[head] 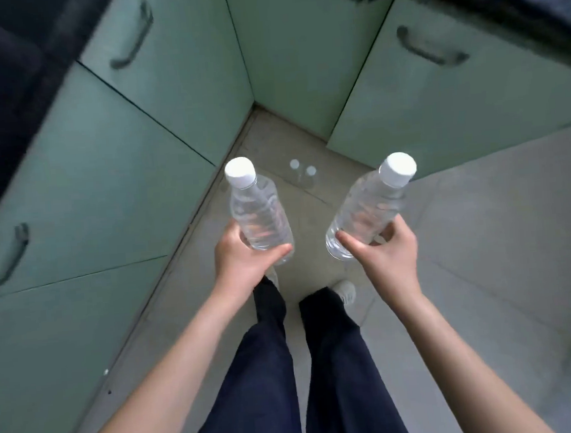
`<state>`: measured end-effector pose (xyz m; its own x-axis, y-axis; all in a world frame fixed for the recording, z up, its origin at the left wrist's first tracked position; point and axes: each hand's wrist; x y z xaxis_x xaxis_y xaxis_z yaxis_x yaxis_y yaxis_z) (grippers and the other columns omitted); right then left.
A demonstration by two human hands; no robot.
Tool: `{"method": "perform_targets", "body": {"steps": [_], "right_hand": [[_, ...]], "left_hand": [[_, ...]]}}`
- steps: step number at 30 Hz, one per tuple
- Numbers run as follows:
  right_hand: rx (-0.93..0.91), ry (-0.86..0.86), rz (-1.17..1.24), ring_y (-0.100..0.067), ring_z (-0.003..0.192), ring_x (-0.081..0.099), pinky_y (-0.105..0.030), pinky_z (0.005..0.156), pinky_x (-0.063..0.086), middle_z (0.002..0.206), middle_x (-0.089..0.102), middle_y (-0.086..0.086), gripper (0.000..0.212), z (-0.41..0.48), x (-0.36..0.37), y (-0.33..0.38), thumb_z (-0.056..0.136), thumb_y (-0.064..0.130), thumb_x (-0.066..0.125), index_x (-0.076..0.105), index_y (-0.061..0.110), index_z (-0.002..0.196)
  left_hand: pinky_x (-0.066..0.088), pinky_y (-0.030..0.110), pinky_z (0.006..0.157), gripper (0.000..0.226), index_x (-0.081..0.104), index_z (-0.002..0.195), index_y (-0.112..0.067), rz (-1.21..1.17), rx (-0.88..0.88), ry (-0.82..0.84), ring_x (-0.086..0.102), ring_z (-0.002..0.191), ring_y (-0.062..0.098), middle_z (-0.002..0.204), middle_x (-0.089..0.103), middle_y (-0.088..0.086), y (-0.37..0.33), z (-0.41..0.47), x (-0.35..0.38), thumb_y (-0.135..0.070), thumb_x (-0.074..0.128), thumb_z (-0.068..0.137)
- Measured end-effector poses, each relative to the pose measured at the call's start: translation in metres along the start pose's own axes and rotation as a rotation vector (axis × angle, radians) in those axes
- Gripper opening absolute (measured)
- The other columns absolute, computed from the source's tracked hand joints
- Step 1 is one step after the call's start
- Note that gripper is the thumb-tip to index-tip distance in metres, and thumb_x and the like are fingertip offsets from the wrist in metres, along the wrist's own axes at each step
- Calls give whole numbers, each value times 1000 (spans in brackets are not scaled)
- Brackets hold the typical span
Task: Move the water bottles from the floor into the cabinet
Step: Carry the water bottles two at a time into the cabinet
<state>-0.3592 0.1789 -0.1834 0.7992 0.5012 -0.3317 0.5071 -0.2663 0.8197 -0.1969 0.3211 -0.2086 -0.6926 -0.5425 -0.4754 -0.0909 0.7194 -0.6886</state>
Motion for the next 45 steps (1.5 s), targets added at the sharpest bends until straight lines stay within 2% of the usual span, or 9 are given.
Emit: {"method": "perform_targets", "body": {"steps": [8, 11, 17, 22, 30, 33, 35, 40, 45], "right_hand": [[-319, 54, 93, 0, 82, 70, -13, 69, 52, 85, 75, 14, 42, -113, -61, 205, 67, 3, 89, 66, 24, 94], [-444, 79, 120, -4, 86, 71, -16, 71, 53, 90, 76, 13, 44, -123, -70, 246, 65, 5, 90, 67, 29, 94], [-589, 271, 131, -4, 88, 71, -13, 71, 53, 94, 77, 10, 48, -125, -85, 281, 63, 3, 91, 69, 20, 103], [-613, 528, -4, -14, 90, 73, -23, 76, 58, 94, 77, 3, 43, -120, -92, 264, 66, 5, 90, 70, 20, 100], [-644, 1049, -299, -11, 86, 72, -24, 72, 58, 90, 77, 5, 39, -163, -80, 215, 67, 9, 89, 69, 18, 98], [-689, 1206, -388, -12, 86, 72, -28, 75, 58, 89, 76, 6, 38, -202, -69, 200, 66, 15, 91, 68, 20, 97], [-729, 1316, -422, -8, 82, 71, -20, 71, 55, 86, 76, 7, 37, -238, -61, 192, 66, 13, 91, 68, 18, 96], [-751, 1594, -447, 4, 70, 68, -7, 59, 47, 79, 74, 17, 36, -339, -46, 161, 70, 2, 86, 66, 17, 95], [-772, 1802, -530, -6, 80, 71, -12, 64, 51, 85, 76, 10, 40, -438, -39, 84, 67, 5, 89, 68, 19, 97]], "left_hand": [[43, 0, 66, 53, 61, 94, -30, -141, 398, -94, 62, 74, -19, 85, 67, -21, -176, -125, -126, -10, 94, 58], [46, 4, 66, 54, 64, 100, -23, -185, 511, -173, 64, 76, -15, 78, 71, -21, -208, -147, -155, -11, 94, 58], [48, 7, 71, 59, 66, 107, -24, -316, 604, -326, 68, 86, -5, 95, 73, -21, -225, -185, -179, -7, 94, 58], [56, 20, 75, 55, 65, 98, -42, -426, 454, -481, 71, 86, 4, 93, 74, -16, -191, -230, -148, -29, 90, 51], [56, 43, 90, 68, 64, 106, -37, -673, 88, -867, 71, 96, 12, 100, 76, -9, -94, -344, -64, -38, 90, 42], [55, 36, 91, 76, 63, 111, -32, -719, -7, -1033, 70, 98, 7, 102, 75, -12, -67, -400, -50, -42, 89, 40], [53, 29, 88, 69, 64, 105, -35, -715, -55, -1166, 69, 96, 2, 99, 74, -18, -49, -441, -45, -43, 88, 41], [56, 34, 87, 61, 65, 100, -38, -755, -152, -1428, 69, 96, 9, 97, 73, -16, -7, -537, -31, -31, 90, 46], [57, 34, 84, 66, 65, 105, -33, -821, -287, -1609, 70, 94, 9, 99, 74, -14, 63, -633, 11, -36, 90, 43]]}}
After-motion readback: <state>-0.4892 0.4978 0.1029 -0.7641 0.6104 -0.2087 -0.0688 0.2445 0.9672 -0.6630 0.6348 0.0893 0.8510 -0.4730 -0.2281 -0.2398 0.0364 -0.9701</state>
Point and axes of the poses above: each hand's wrist, its own z-axis towards the middle knuckle, its own x-axis out of the palm, y = z × x
